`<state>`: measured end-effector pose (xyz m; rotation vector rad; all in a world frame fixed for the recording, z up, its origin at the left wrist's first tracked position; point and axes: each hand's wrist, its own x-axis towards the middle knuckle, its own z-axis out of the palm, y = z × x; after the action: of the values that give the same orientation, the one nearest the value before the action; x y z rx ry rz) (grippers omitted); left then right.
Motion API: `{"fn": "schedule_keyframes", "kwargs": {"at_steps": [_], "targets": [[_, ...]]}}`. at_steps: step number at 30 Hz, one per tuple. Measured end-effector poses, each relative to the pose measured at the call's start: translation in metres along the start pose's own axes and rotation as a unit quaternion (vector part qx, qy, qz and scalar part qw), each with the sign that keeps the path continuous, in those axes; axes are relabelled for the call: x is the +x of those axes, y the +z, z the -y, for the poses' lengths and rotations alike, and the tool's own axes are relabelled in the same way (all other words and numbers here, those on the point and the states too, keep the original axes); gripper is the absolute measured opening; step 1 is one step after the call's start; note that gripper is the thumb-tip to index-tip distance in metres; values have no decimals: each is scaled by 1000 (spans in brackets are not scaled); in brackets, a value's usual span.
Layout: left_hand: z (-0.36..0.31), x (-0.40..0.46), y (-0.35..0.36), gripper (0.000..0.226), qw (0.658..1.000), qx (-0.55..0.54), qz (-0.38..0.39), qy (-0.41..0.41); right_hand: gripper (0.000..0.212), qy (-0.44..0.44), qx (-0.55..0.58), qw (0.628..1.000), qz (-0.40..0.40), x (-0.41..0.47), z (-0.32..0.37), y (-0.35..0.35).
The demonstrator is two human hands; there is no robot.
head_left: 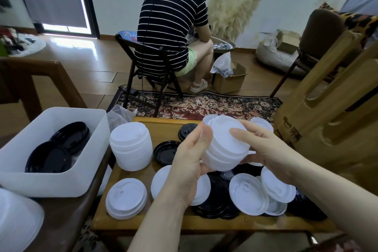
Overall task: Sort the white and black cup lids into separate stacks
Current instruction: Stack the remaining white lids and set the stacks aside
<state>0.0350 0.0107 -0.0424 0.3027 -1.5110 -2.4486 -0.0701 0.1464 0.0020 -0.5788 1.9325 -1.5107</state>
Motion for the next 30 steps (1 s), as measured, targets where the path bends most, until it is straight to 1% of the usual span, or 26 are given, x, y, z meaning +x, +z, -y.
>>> {"fn": "schedule_keyframes", "kwargs": {"at_steps": [1,2,4,6,9,15,18,20,22,25,27,28,30], "targets": [[1,0,1,54,1000,1,-8,5,31,-6,0,1000,3,0,-1,1],[1,1,2,52,1000,-8,-19,6,31,-9,2,1000,4,-1,-1,2],[2,2,1,39,998,-40,-46,3,31,-8,4,1000,2,-2,-1,3],[2,2,1,31,997,-46,-65,-5,30,-4,1,1000,5,-2,-1,2],[0,0,2,29,996,-38,-74,-14,31,7,11,1000,10,-2,-1,1],[0,0,6,25,992,-27,-123,-7,32,14,31,999,-11,0,-5,2],[1,0,4,25,993,-20,-115,-11,37,23,37,999,-12,0,-6,3],[0,0,2,26,995,-16,-93,-14,34,27,38,999,-17,0,-7,6],[0,1,1,29,996,-3,-91,-7,30,23,35,999,-22,2,-6,8],[0,5,0,30,991,-12,-132,8,24,27,10,1000,5,8,-1,10],[-1,10,-2,33,987,-29,-159,4,23,19,-34,999,31,17,6,6],[-3,12,-4,35,984,-38,-172,3,23,0,-67,997,27,24,9,2],[-7,17,-9,36,979,-57,-198,5,22,-56,-135,989,-36,46,13,-11]]}}
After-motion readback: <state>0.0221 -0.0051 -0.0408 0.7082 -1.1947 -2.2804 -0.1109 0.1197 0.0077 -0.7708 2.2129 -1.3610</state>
